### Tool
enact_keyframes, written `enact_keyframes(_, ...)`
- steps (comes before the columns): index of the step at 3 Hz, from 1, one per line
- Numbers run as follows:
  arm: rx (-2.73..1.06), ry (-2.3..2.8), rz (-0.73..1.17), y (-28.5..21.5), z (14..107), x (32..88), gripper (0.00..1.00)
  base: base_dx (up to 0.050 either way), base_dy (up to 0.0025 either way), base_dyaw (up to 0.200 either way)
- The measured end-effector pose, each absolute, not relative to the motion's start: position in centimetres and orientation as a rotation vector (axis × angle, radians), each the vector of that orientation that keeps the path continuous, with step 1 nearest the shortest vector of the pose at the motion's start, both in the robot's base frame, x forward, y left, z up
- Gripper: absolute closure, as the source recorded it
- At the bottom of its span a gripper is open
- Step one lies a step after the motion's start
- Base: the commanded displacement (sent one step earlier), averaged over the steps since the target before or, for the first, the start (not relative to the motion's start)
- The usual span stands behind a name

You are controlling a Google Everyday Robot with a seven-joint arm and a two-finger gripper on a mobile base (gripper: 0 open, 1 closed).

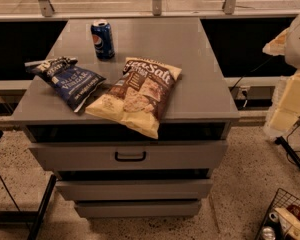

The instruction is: Pick pepsi can

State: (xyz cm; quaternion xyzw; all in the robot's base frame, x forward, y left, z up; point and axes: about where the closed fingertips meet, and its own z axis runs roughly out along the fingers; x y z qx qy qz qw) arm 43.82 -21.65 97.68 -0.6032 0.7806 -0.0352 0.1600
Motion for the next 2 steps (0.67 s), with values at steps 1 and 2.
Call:
enact_keyframes(1,-1.723,2.230,-0.100,-21.65,97.68,43.82,0.00,0.018,0.00053,0.070)
enact_keyframes(2,-1.723,2.230,-0.101,-21.65,97.68,43.82,0.00,0.018,0.00060,0.070)
